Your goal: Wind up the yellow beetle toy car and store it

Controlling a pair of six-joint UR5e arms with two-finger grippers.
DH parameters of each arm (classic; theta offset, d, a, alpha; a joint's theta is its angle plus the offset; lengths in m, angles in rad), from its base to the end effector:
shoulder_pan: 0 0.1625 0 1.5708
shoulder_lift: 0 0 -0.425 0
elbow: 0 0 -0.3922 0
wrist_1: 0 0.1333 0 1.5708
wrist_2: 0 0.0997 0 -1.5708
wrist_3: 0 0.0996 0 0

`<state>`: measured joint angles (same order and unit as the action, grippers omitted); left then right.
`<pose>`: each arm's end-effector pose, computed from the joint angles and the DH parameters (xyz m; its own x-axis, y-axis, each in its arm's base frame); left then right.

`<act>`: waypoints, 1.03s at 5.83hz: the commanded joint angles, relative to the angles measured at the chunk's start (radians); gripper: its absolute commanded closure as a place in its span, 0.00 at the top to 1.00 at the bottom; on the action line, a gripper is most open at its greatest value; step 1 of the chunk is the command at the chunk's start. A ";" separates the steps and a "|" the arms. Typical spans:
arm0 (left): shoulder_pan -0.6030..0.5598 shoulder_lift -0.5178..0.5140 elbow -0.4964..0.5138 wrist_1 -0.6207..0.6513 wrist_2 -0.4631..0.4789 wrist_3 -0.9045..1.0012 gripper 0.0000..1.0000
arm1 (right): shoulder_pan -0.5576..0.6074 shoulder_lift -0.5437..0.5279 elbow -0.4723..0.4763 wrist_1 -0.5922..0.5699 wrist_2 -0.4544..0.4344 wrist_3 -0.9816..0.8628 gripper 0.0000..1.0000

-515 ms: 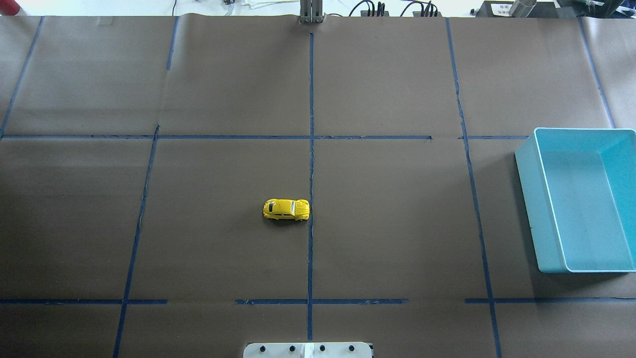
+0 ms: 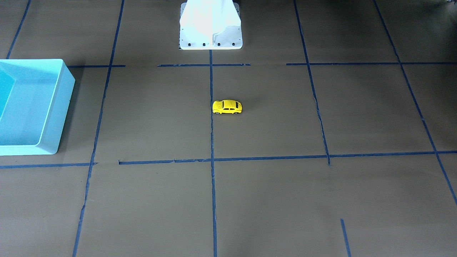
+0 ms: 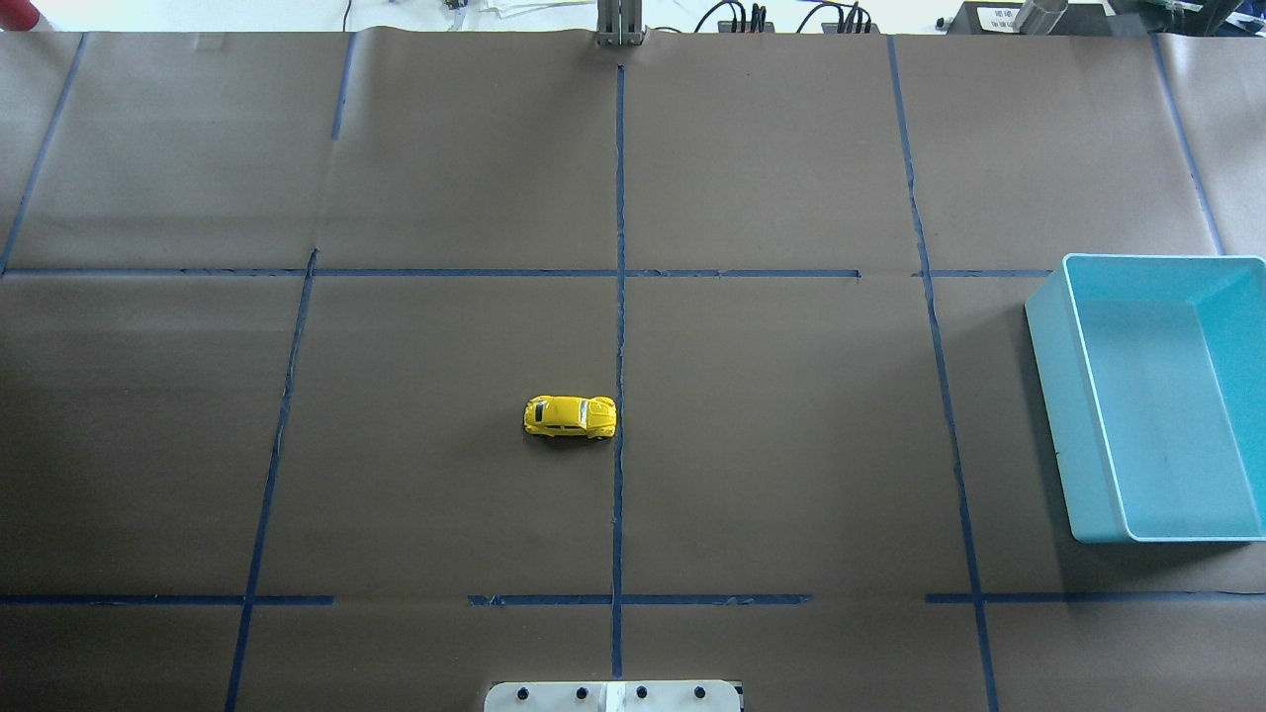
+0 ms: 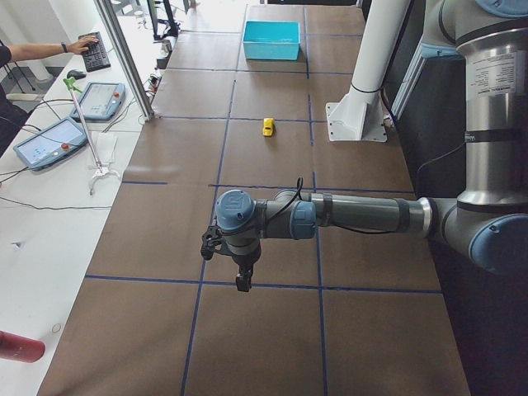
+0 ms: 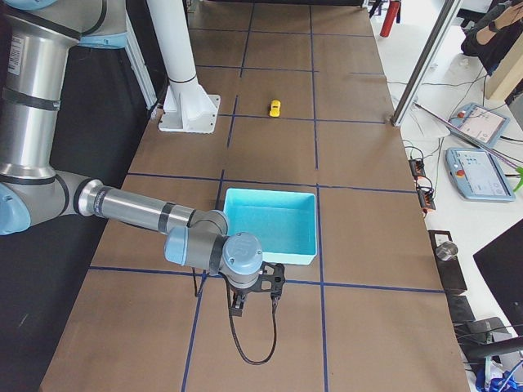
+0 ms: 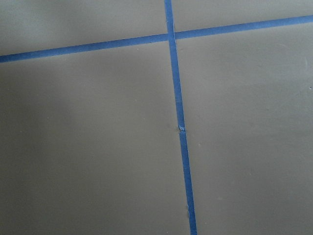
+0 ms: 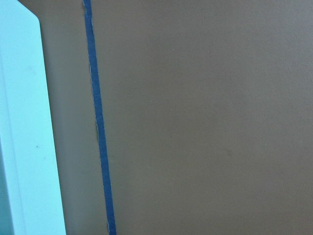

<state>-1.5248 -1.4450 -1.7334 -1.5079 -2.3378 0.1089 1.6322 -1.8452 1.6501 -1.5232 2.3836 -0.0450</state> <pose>-0.0440 -0.4389 0.6440 0.7108 0.1235 -0.6925 -0.1240 0.9911 0.0495 0.0828 -0.3537 0.7300 0.6817 0.1042 0.7242 -0.0301 0.9930 -0.1145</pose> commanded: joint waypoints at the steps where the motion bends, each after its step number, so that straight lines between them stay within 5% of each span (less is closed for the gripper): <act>1: -0.002 0.000 0.001 0.000 0.000 0.000 1.00 | 0.000 0.001 -0.001 0.000 0.008 -0.001 1.00; 6: 0.000 -0.002 -0.008 -0.003 0.002 -0.002 1.00 | 0.002 0.000 -0.001 0.000 0.013 -0.001 1.00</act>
<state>-1.5248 -1.4461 -1.7376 -1.5098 -2.3364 0.1074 1.6335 -1.8459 1.6501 -1.5232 2.3960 -0.0460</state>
